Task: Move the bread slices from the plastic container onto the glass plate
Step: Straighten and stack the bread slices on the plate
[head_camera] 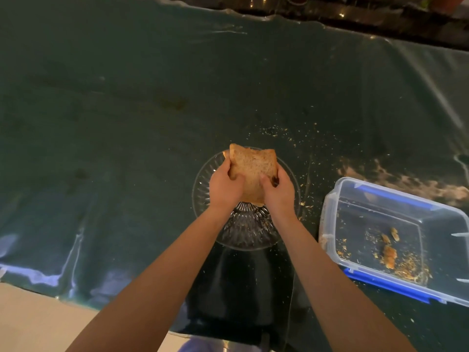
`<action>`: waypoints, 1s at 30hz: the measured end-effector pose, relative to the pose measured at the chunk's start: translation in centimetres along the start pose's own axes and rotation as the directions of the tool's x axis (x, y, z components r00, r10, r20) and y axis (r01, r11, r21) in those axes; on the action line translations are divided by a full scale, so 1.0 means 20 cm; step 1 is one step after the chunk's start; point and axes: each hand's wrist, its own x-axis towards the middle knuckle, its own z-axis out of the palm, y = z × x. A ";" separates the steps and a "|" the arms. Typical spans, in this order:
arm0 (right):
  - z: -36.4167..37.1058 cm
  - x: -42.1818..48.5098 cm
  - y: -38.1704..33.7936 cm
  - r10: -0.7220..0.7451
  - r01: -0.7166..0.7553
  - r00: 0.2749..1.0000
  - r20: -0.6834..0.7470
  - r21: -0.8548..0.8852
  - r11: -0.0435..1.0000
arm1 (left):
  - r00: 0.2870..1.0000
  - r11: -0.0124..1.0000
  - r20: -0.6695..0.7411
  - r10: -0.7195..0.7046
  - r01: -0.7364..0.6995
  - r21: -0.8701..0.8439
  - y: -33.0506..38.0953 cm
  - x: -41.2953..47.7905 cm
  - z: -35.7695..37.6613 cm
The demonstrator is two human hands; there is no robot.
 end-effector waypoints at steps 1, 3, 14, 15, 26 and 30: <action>0.00 -0.01 0.00 -0.005 0.005 1.000 0.006 0.004 1.000 | 1.000 1.000 -0.013 -0.003 0.002 -0.009 -0.01 -0.02 0.00; 0.00 -0.03 0.01 -0.022 0.022 1.000 0.018 -0.005 1.000 | 0.999 1.000 -0.034 -0.023 0.022 -0.010 -0.03 -0.05 -0.01; 0.03 0.01 0.04 -0.016 0.012 1.000 -0.018 -0.212 0.977 | 0.996 0.994 0.008 -0.092 0.091 0.059 -0.05 -0.03 0.03; 0.04 0.02 0.04 -0.012 0.007 1.000 -0.019 -0.226 0.974 | 0.995 0.994 0.005 -0.098 0.098 0.057 -0.05 -0.03 0.03; 0.06 0.04 0.01 0.040 -0.045 0.999 -0.032 -0.153 0.987 | 0.991 0.987 0.007 -0.131 0.130 0.094 -0.02 0.04 0.04; 0.08 0.02 0.03 0.047 -0.056 0.996 -0.073 -0.119 0.991 | 0.997 0.993 -0.018 -0.070 0.072 0.096 -0.02 0.02 0.04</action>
